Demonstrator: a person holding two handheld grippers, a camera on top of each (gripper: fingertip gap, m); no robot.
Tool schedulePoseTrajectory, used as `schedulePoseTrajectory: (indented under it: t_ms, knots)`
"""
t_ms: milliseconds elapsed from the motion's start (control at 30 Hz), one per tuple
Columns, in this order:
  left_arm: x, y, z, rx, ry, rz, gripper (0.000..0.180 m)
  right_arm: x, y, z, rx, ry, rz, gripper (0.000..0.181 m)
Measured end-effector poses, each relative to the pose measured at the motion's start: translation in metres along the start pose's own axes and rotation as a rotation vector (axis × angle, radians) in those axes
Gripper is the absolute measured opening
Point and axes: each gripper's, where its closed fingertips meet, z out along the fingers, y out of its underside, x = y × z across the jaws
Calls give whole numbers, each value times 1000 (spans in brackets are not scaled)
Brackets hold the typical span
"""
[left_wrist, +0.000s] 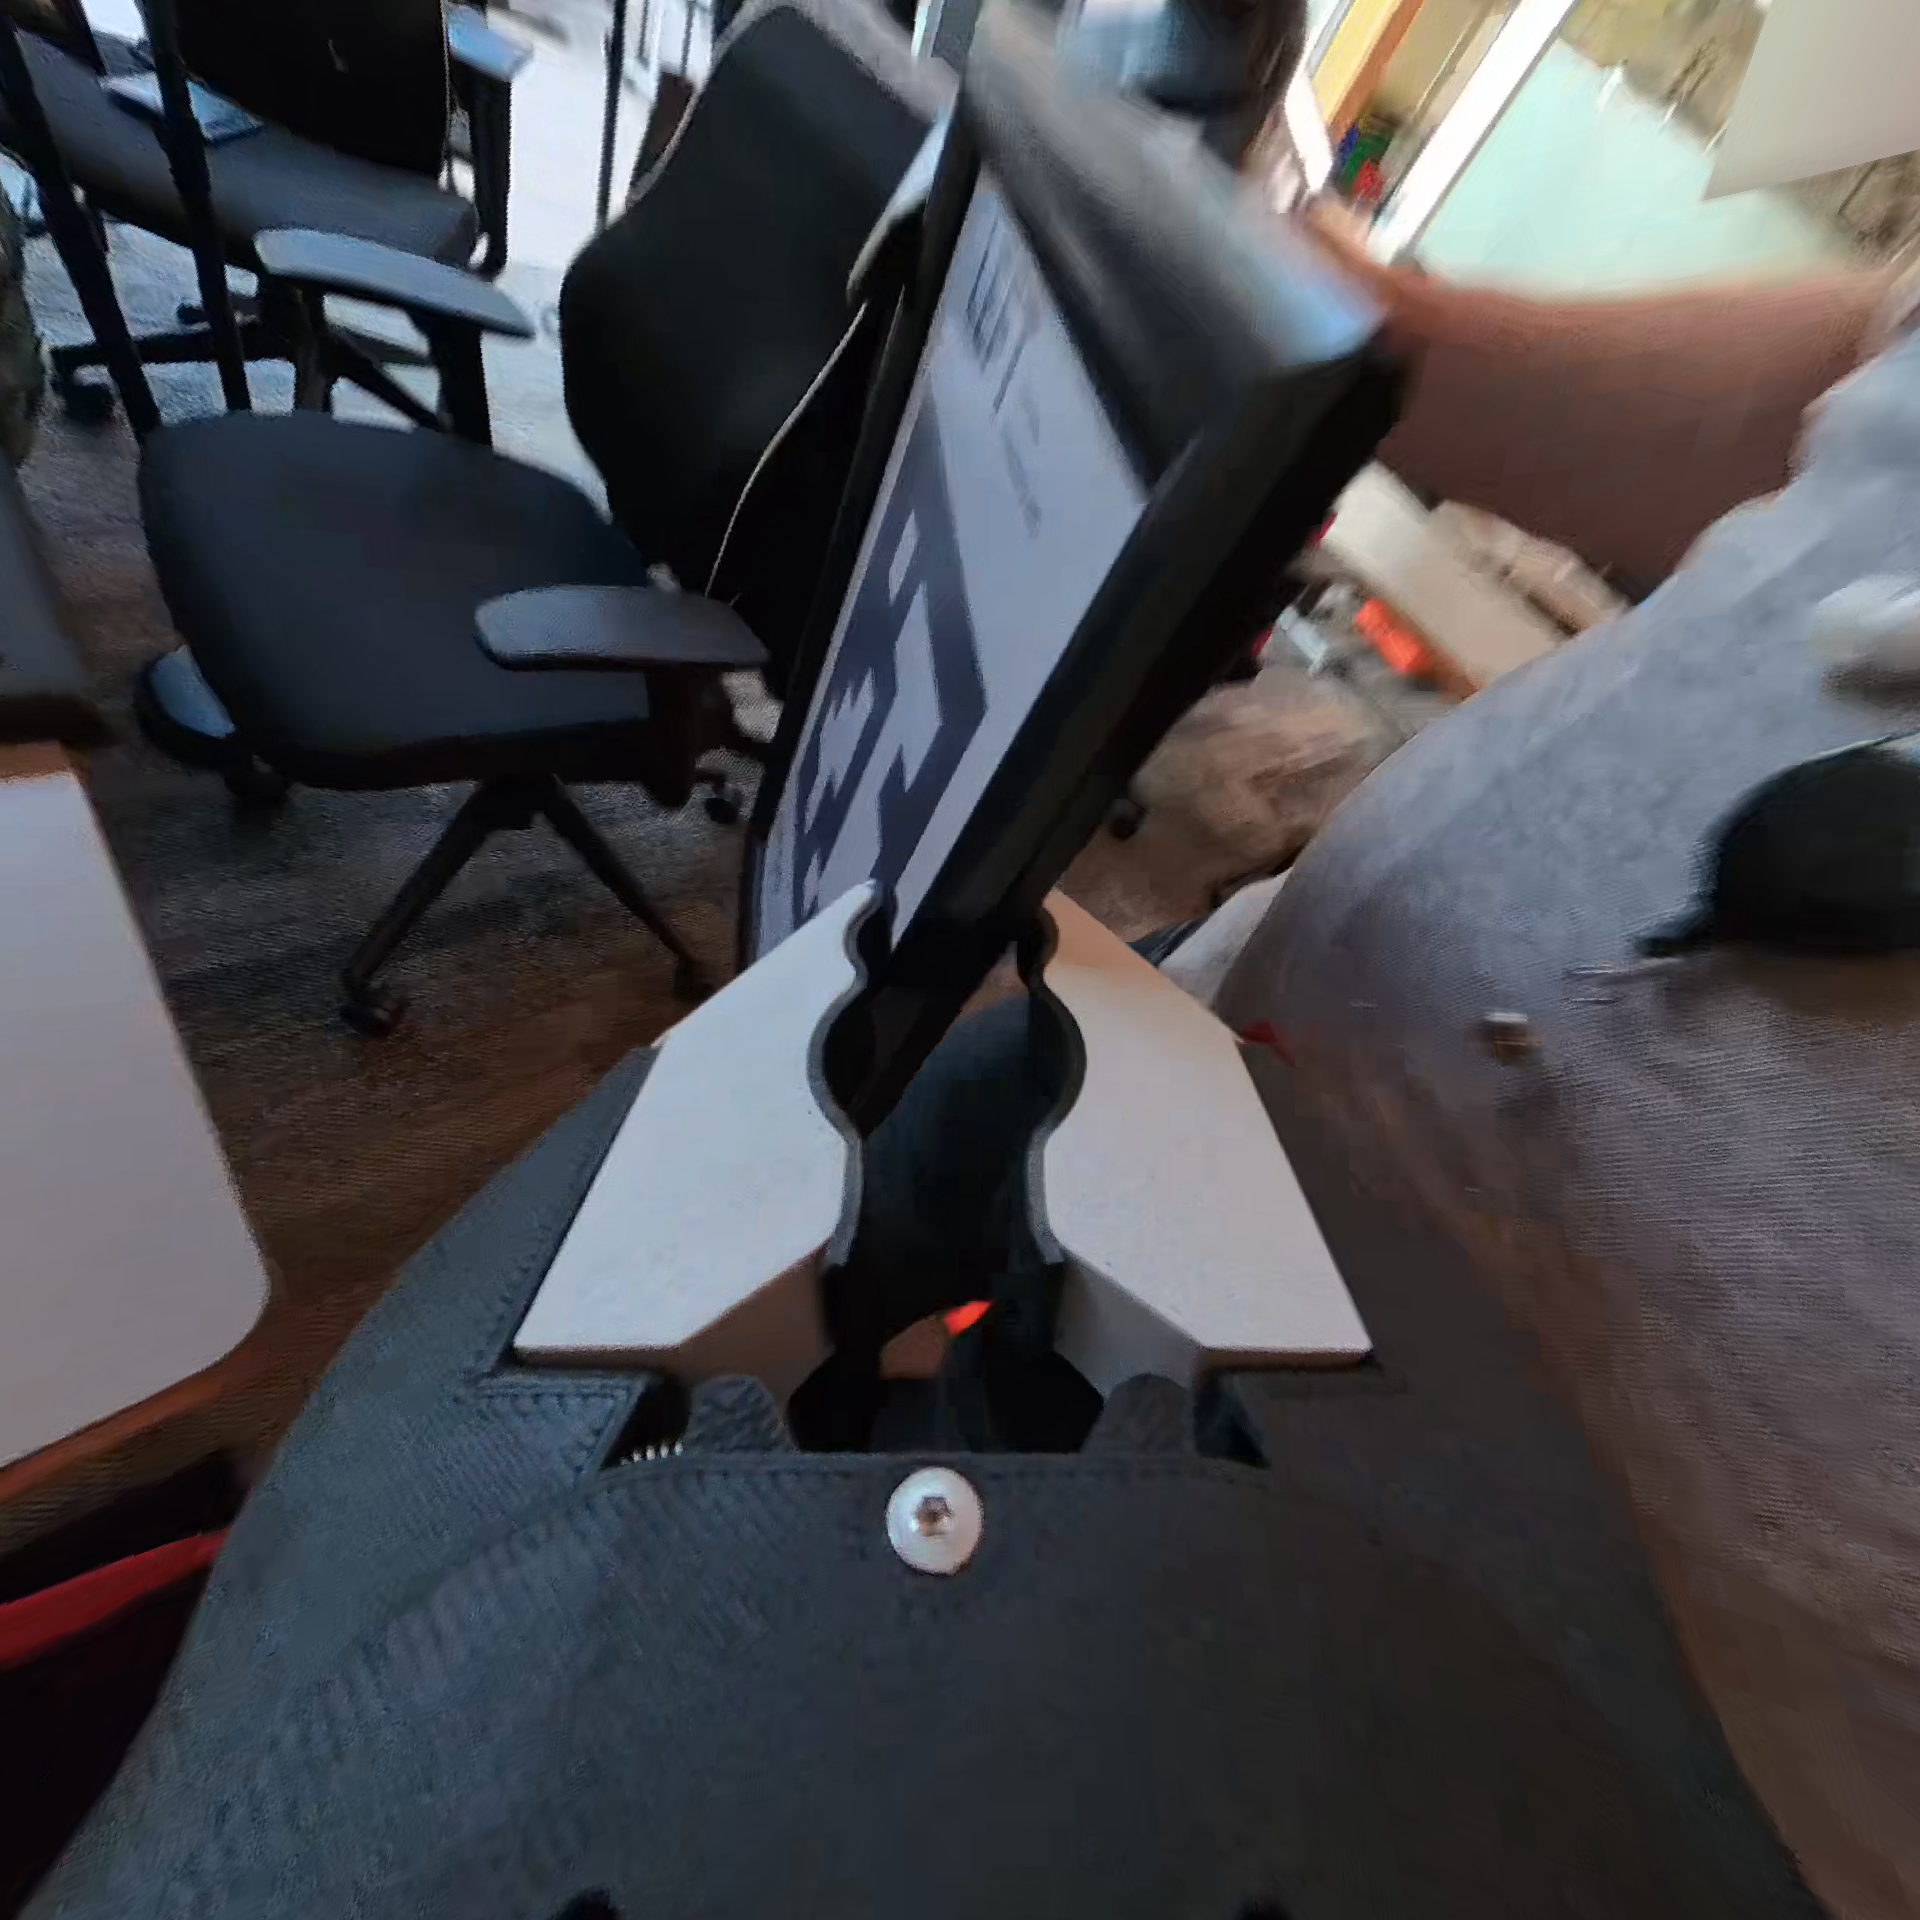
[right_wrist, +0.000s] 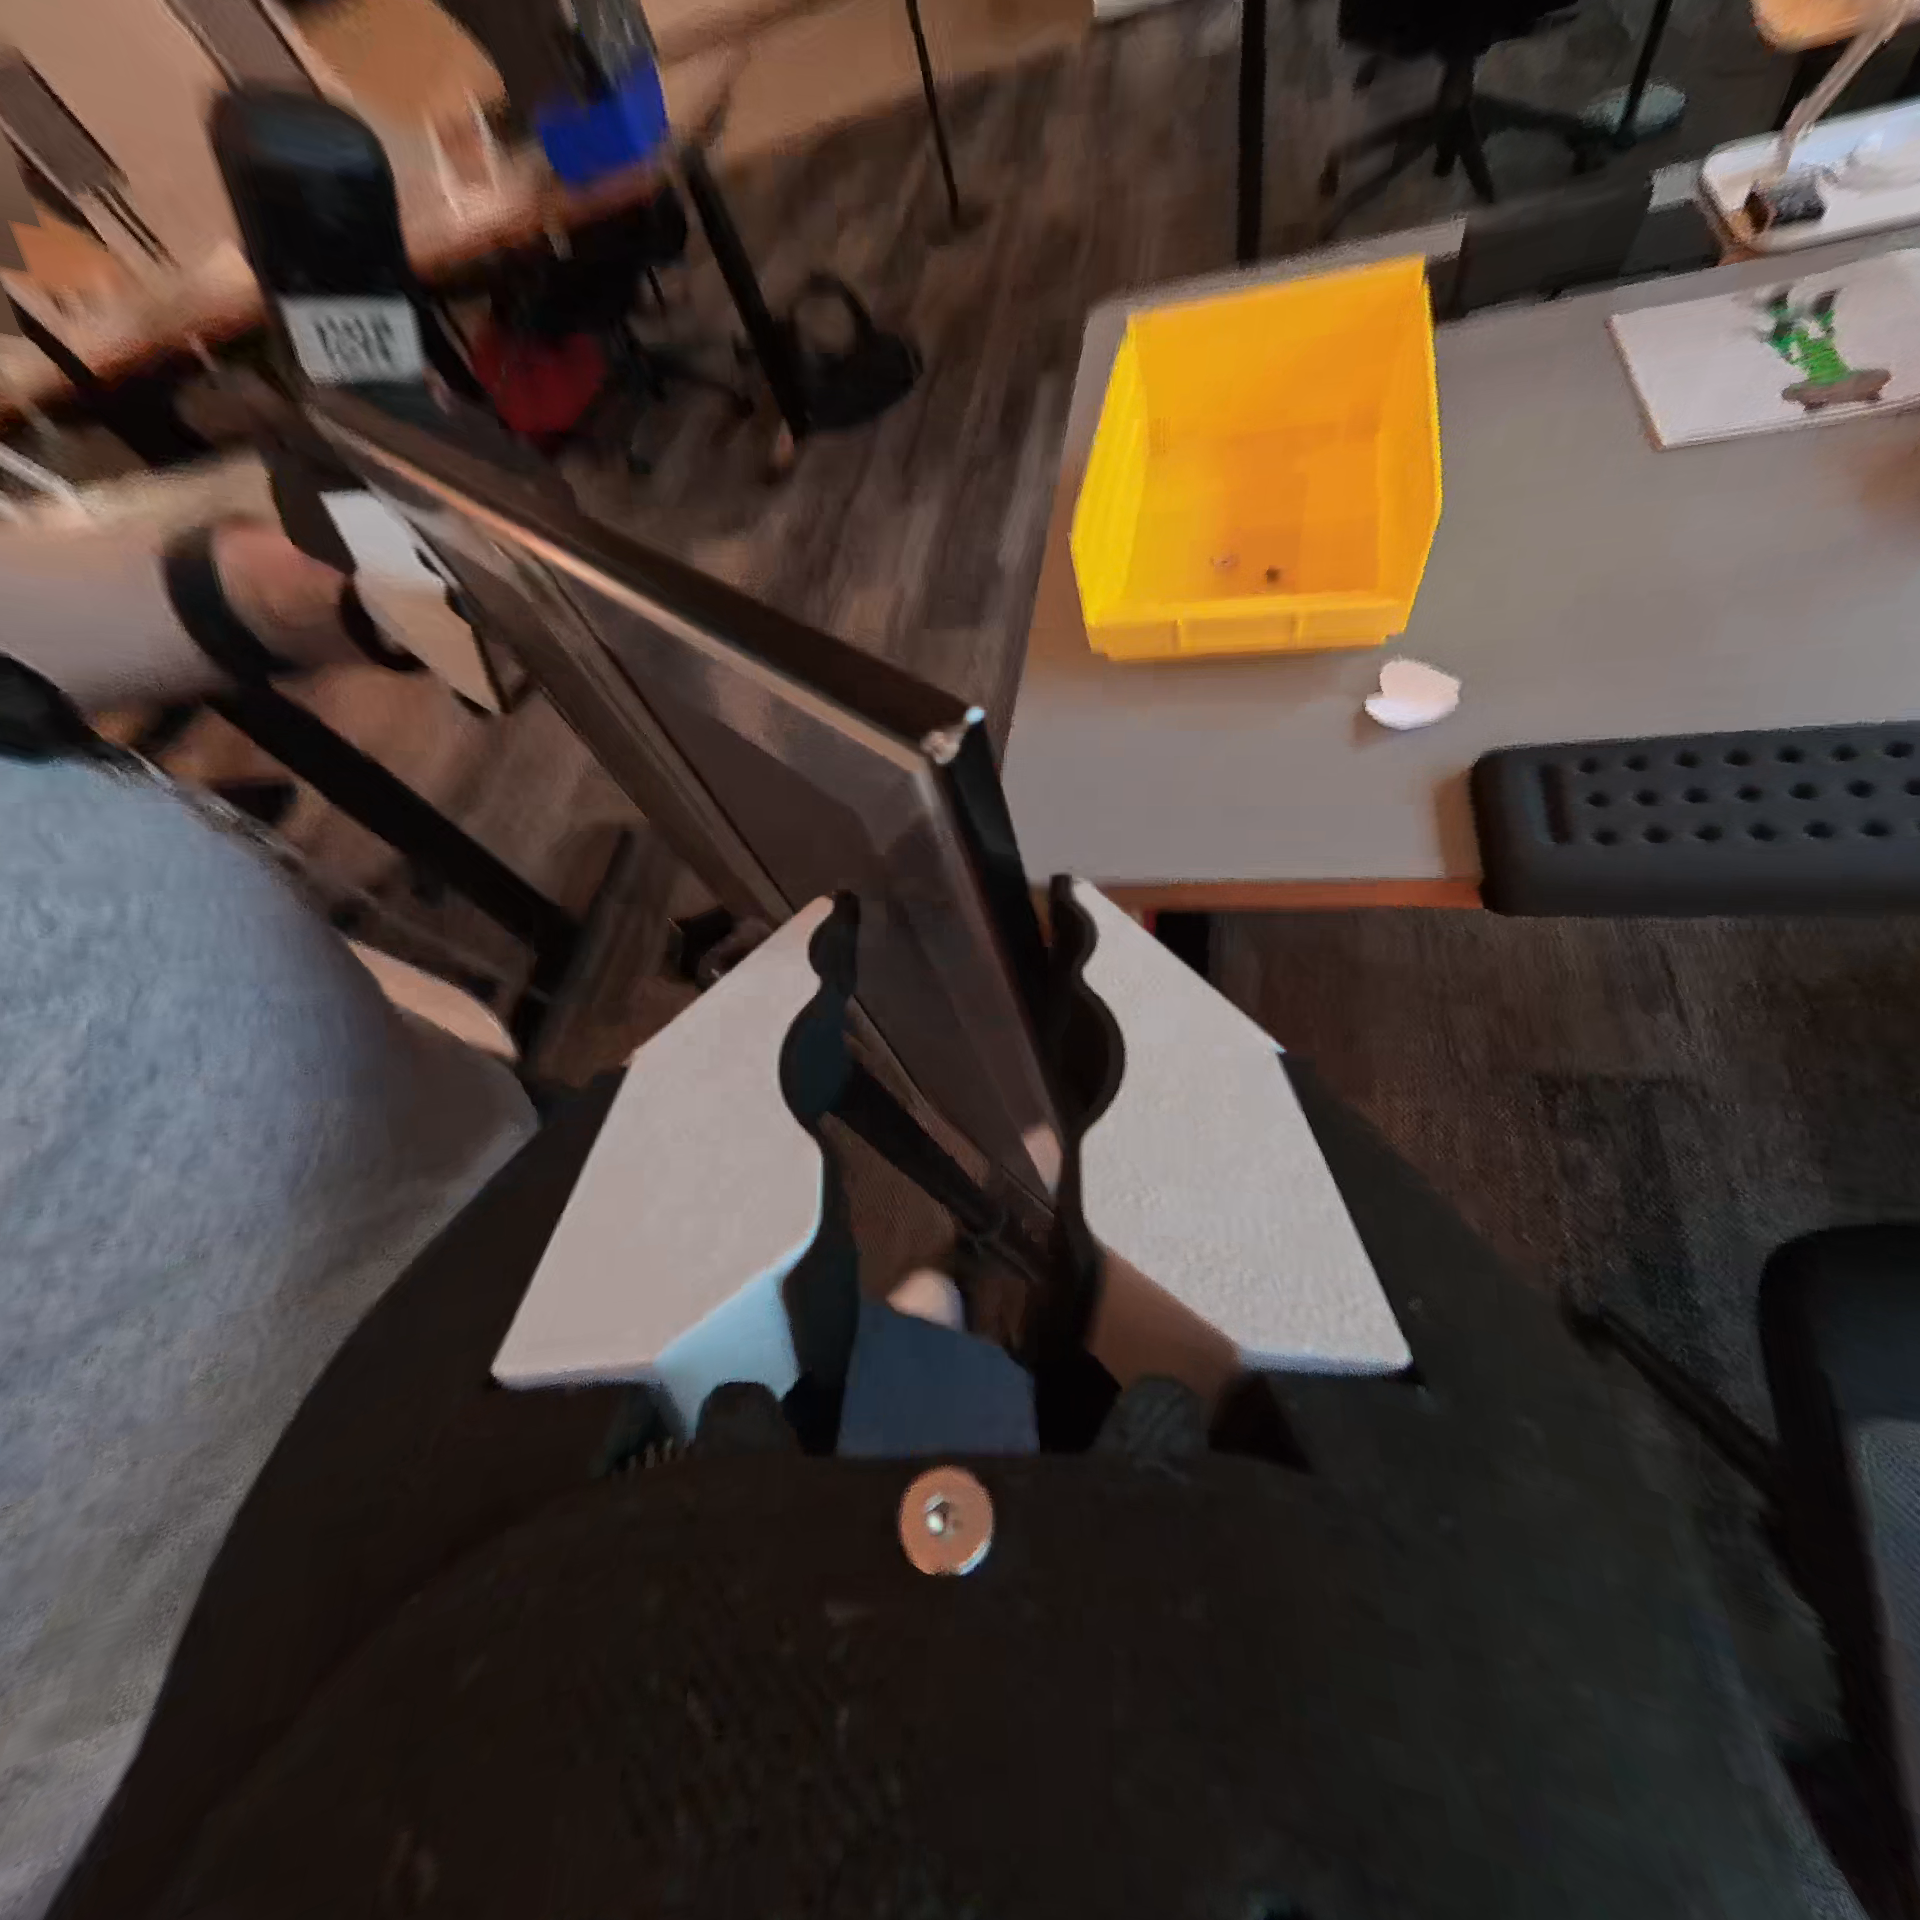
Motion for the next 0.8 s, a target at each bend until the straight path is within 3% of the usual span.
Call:
schedulePoseTrajectory:
  t_ms: [67,200,300,400,500,567,633,800]
  knots:
    - [4,-32,-21,110,-34,6,22,2,-19,-15,125,-16,51,42]
    - [-11,-63,-60,-57,-371,182,48,36,-74,-71,266,170,-24,42]
    - [0,-114,-85,-19,-506,355,43,55,-147,-103,350,287,-176,42]
    - [-36,-172,-148,76,-945,332,37,72,-214,-105,384,416,-293,42]
    - [-70,-190,-229,34,-1468,205,37,87,-249,-66,323,534,-374,40]
    - [-76,-191,-262,-10,-1687,159,38,97,-244,-21,176,567,-399,40]
    - [-78,-186,-274,-34,-1758,113,37,94,-229,27,43,519,-425,41]
    - [-75,-156,-288,-100,-1807,5,41,66,-201,104,-52,367,-470,41]
